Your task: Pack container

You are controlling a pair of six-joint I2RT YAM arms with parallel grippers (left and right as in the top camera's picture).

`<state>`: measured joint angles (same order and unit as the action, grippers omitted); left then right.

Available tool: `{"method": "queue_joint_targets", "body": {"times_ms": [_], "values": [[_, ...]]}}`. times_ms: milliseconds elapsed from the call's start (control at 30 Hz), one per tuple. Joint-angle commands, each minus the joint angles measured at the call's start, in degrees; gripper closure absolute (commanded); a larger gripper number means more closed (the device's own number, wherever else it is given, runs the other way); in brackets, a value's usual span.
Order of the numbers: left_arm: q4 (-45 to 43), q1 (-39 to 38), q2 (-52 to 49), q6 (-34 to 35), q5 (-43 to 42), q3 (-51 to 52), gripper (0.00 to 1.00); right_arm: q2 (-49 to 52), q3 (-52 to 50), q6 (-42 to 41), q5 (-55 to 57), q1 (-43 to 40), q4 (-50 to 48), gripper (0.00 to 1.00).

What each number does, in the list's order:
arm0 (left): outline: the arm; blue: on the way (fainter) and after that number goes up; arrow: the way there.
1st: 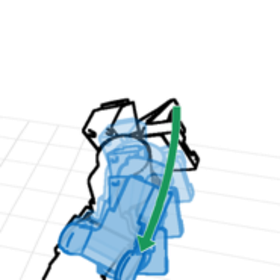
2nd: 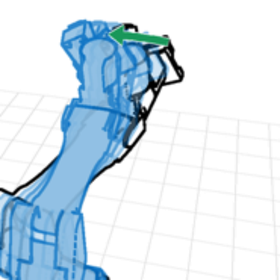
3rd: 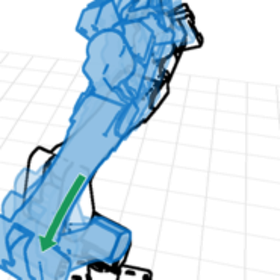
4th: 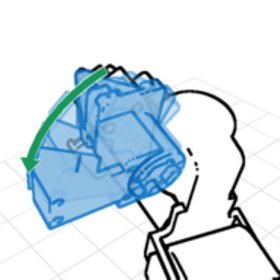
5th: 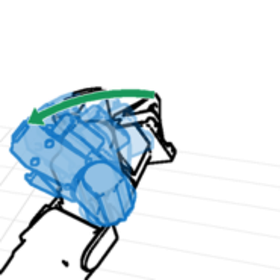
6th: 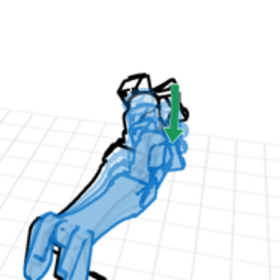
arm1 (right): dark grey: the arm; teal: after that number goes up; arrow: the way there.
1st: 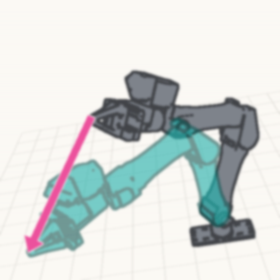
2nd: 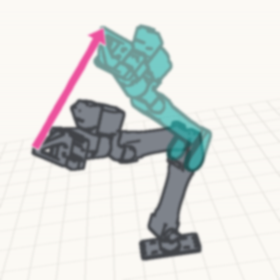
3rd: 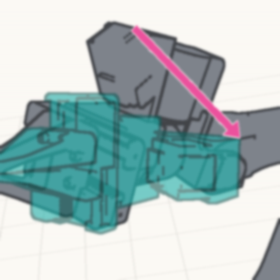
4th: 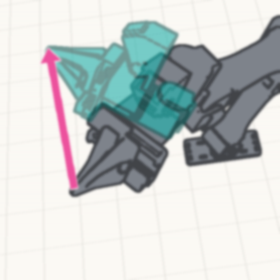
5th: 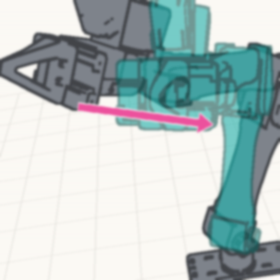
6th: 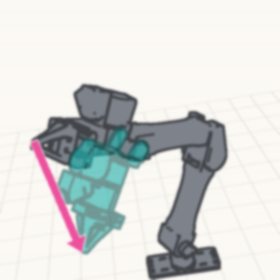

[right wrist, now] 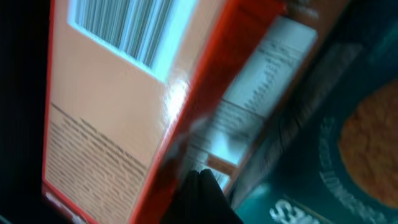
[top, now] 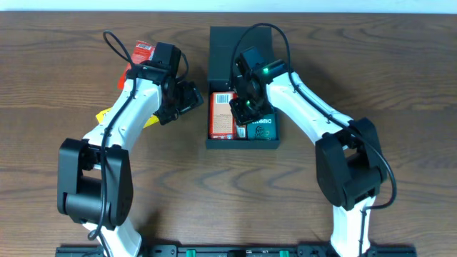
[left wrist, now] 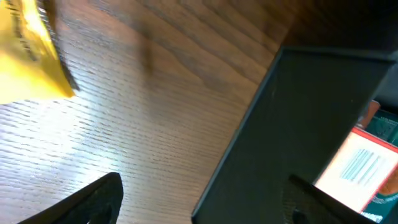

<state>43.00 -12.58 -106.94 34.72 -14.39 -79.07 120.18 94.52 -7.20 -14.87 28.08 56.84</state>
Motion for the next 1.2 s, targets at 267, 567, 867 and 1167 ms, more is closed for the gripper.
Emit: {"method": "queue_joint_targets", "body": {"times_ms": [267, 567, 867, 1167], "values": [[-13.1, 2.8, -0.9, -12.3, 24.9, -2.8, 0.05, -3.0, 16.2, 0.5, 7.5, -7.3, 4.4, 0.91], [-32.8, 4.5, -8.4, -33.9, 25.1, -2.8, 0.05, -3.0, 16.9, 1.5, 7.3, -11.3, 5.9, 0.44], [-34.7, 5.7, -14.9, -41.4, 25.7, -2.8, 0.17, -3.0, 16.9, 1.5, 7.3, -13.7, 7.9, 0.37], [-33.9, 7.5, -15.7, -41.6, 25.7, -2.8, 0.28, -3.5, 16.9, 1.5, 7.3, -14.7, 6.9, 0.37]]}}
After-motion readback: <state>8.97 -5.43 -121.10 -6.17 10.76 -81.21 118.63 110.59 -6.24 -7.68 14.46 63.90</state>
